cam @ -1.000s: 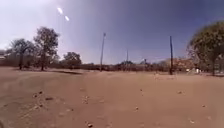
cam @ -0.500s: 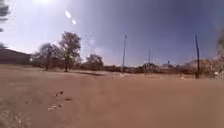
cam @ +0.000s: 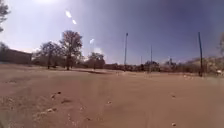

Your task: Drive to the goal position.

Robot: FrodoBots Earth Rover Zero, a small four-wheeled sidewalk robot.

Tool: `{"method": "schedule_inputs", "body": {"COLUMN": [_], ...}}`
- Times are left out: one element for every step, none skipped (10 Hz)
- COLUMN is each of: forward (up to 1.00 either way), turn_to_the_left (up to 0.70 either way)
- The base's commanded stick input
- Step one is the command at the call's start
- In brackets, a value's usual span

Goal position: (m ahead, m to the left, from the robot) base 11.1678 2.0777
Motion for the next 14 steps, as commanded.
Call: {"method": "schedule_inputs", "body": {"forward": [0.50, 0.50, 0.50, 0.50, 0.50, 0.50, 0.50, 0.50, 0.50, 0.50, 0.50, 0.50, 0.50, 0.50], "turn_to_the_left": [0.00, 0.00, 0.00, 0.00, 0.17, 0.40, 0.50, 0.50, 0.50, 0.50, 0.49, 0.25, 0.01, 0.00]}}
